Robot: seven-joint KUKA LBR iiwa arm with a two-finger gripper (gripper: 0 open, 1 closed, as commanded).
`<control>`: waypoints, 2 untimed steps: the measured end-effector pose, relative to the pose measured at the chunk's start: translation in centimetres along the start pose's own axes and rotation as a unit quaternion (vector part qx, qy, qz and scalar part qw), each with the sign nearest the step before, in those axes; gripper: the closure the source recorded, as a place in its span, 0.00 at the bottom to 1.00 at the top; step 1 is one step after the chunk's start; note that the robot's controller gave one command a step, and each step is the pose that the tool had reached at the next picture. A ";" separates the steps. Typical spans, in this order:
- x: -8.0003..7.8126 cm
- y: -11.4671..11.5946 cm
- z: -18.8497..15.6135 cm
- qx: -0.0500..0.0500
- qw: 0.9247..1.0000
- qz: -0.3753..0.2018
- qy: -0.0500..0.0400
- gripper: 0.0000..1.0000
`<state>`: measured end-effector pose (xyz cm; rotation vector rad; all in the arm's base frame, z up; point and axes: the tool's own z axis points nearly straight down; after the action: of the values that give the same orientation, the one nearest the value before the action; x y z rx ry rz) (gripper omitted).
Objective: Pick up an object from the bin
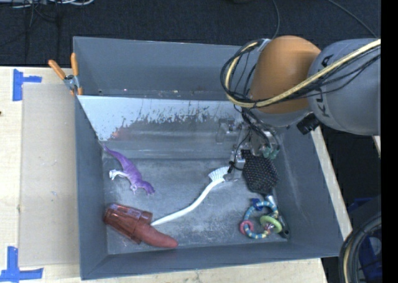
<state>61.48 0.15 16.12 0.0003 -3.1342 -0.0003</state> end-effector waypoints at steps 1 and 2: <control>0.1 0.0 -0.1 0.000 1.000 0.000 0.000 0.00; 0.2 0.2 -0.9 0.000 1.000 0.013 -0.002 0.00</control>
Offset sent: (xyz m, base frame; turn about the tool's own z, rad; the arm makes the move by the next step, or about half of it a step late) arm -0.0082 0.0075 0.0204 0.0871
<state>61.32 0.38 17.04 -0.0418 -3.1388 -0.0009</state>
